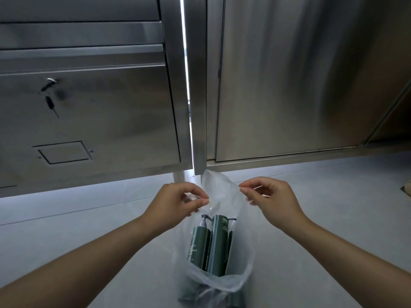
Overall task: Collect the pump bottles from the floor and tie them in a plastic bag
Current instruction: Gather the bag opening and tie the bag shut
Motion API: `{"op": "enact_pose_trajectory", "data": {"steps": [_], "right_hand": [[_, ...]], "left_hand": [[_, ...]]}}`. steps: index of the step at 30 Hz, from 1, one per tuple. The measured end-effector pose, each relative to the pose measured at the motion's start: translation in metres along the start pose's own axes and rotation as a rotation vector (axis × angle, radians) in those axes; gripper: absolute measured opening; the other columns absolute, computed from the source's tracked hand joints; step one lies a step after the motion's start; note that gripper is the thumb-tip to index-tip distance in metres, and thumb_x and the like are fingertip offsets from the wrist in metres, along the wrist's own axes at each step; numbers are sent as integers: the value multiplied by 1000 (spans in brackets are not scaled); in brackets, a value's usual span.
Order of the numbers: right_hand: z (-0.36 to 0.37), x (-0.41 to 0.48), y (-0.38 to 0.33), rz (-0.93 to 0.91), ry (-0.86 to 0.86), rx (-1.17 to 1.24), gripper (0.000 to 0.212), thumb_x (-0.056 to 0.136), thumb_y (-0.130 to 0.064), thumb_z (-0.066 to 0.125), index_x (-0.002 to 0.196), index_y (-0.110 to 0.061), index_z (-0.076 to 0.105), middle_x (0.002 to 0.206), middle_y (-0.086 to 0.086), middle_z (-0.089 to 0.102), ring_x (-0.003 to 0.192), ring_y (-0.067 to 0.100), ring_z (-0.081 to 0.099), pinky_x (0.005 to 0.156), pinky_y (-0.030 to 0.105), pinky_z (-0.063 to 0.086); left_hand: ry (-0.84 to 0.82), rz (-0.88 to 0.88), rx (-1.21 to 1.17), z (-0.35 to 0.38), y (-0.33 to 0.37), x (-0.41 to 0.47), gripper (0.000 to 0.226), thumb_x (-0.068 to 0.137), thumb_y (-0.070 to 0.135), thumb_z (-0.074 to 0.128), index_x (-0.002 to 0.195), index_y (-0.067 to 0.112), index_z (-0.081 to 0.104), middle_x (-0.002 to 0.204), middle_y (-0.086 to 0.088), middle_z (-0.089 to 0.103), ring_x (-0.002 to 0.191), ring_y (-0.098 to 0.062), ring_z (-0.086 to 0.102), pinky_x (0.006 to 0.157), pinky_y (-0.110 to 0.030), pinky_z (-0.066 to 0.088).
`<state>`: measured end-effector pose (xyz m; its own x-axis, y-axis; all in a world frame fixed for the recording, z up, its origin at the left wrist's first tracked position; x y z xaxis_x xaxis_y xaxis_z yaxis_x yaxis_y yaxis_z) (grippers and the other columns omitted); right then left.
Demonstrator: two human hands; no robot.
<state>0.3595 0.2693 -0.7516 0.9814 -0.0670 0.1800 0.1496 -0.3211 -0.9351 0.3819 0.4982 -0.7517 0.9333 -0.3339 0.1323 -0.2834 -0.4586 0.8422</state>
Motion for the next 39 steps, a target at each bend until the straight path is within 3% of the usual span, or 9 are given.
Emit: {"op": "enact_pose_trajectory", "data": {"steps": [3,6,15,21,24,28,32,35,39], "right_hand": [[9,-3,1,31,-21,42,26,79,-13,73,70,-38,73,71,-9,72,61,7,65,58,16,52],[20,-3,2,41,-45,70,22,78,-13,74,72,-34,73,72,-7,73,64,9,66,58,16,51],[47,-3,5,35,-133,64,15,77,-16,74,80,-30,71,77,-13,73,73,7,68,64,17,54],[48,-1,8,35,-122,104,15,77,-14,74,80,-29,72,77,-9,73,73,10,69,64,18,54],[44,0,11,49,-99,99,14,75,-17,76,80,-29,71,76,-7,73,75,12,68,67,22,56],[40,2,12,63,-84,57,13,73,-25,77,82,-31,70,84,-9,72,80,9,67,69,22,56],[51,9,7,50,-230,56,33,72,-35,75,104,-37,64,106,-19,66,102,-2,59,79,17,54],[75,11,4,37,-410,75,60,69,-56,65,124,-43,49,119,-24,59,115,-5,51,92,15,46],[103,11,5,60,-528,66,69,67,-64,60,130,-48,35,108,-29,62,113,-1,55,96,12,36]], "left_hand": [[0,14,-28,6,1,1,18,77,25,76,82,41,68,84,21,68,62,-10,69,54,-17,54],[7,21,-75,11,1,1,28,77,23,76,89,45,65,82,18,67,59,-10,68,53,-15,51],[76,-11,-38,15,-9,3,30,80,29,71,104,46,64,80,18,67,72,-1,65,71,-15,54],[10,45,20,17,-8,8,23,70,53,62,90,45,69,78,25,67,73,1,65,66,-10,51],[35,26,30,18,-11,11,3,76,41,69,78,43,67,72,27,66,70,1,64,64,-7,49],[62,0,12,12,-16,10,11,78,33,71,74,42,67,73,27,67,69,-1,65,63,-9,51],[75,-32,-24,0,-19,4,1,74,41,68,73,40,69,79,23,69,68,-4,67,62,-13,53],[77,-40,-26,-11,-23,-5,13,79,29,70,72,39,68,78,23,69,66,-5,67,61,-13,53],[94,-54,18,-25,-28,-15,20,81,21,70,73,39,68,76,24,69,66,-5,66,61,-12,51]]}}
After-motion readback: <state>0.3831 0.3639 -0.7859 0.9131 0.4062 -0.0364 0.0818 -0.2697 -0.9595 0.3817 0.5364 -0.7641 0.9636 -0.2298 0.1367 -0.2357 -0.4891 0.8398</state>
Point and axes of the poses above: each hand's wrist, its own x-axis towards the middle knuckle, its own z-axis out of the palm, y = z × x, the point moved 1 cm from there along x, towards the middle knuckle
